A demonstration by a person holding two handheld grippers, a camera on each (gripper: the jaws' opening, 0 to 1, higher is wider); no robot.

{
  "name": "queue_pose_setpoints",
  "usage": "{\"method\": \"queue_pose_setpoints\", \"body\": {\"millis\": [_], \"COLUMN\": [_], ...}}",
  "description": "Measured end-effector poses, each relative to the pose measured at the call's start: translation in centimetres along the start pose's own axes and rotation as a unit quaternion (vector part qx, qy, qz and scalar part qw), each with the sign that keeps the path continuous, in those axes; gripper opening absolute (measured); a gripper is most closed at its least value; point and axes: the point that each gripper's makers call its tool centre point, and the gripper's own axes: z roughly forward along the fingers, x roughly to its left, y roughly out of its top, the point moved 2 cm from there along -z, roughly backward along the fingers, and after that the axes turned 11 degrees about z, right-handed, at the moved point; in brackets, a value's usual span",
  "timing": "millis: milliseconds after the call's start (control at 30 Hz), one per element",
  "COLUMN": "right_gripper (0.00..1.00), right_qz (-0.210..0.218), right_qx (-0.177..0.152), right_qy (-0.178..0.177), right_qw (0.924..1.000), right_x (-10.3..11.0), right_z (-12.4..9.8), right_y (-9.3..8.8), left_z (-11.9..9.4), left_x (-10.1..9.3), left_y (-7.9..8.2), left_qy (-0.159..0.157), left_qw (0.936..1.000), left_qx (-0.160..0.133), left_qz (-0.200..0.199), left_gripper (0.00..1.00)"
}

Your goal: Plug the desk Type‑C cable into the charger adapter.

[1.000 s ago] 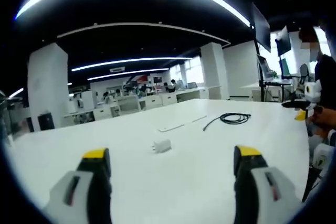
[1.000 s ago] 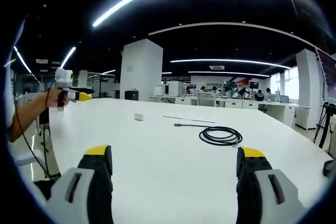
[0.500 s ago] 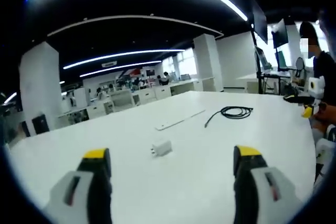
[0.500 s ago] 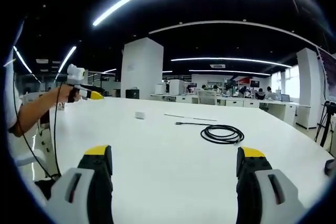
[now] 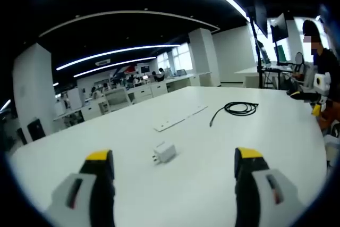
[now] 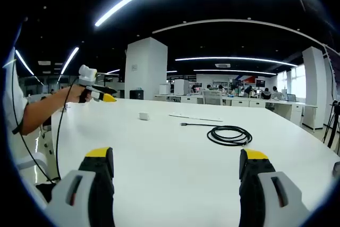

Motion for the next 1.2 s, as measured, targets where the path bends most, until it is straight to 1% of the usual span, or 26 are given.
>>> {"method": "queue_pose_setpoints", "body": {"millis": [67,200,333,467,600,700,767,867,1033,1200], "right_gripper": [1.00,1.00,1.00,1.00,1.00,1.00,1.00,1.00,1.00,1.00], "right_qz": [-0.001,-0.003,-0.003,-0.003,-0.004,-0.006,-0.007,-0.007,-0.008,-0.004], "right_qx": [0.001,0.001,0.001,0.001,0.001,0.001,0.000,-0.002,-0.004,-0.013], "right_qy": [0.002,0.003,0.002,0.002,0.002,0.003,0.003,0.004,0.004,0.005], "right_qw": [1.0000,1.0000,1.0000,1.0000,1.0000,1.0000,1.0000,1.0000,1.0000,0.9999], "right_x": [0.1,0.1,0.1,0.1,0.2,0.2,0.3,0.3,0.4,0.5], "right_z": [0.1,0.1,0.1,0.1,0.0,0.0,0.0,-0.1,-0.1,-0.3], "right_y": [0.1,0.1,0.2,0.2,0.3,0.4,0.5,0.6,0.7,1.3], "left_z": [0.6,1.9,2.8,3.5,4.2,4.6,4.9,5.4,6.2,6.9], "left_x": [0.1,0.5,0.9,1.5,2.0,2.4,2.7,3.0,3.2,2.9], "left_y": [-0.1,-0.6,-0.7,-0.7,-0.5,-0.3,-0.2,-0.3,-0.7,-1.0], "left_qy": [-0.003,-0.010,-0.011,-0.012,-0.014,-0.015,-0.014,-0.017,-0.023,-0.035], "left_qw": [1.0000,0.9999,0.9997,0.9997,0.9996,0.9995,0.9996,0.9994,0.9989,0.9983], "left_qx": [0.001,0.011,0.017,0.019,0.022,0.025,0.022,0.026,0.036,0.041], "left_qz": [0.006,0.005,0.010,0.012,0.005,0.010,0.015,0.013,0.018,0.022], "left_gripper": [0.93,0.92,0.92,0.93,0.95,0.95,0.95,0.95,0.96,0.97]}}
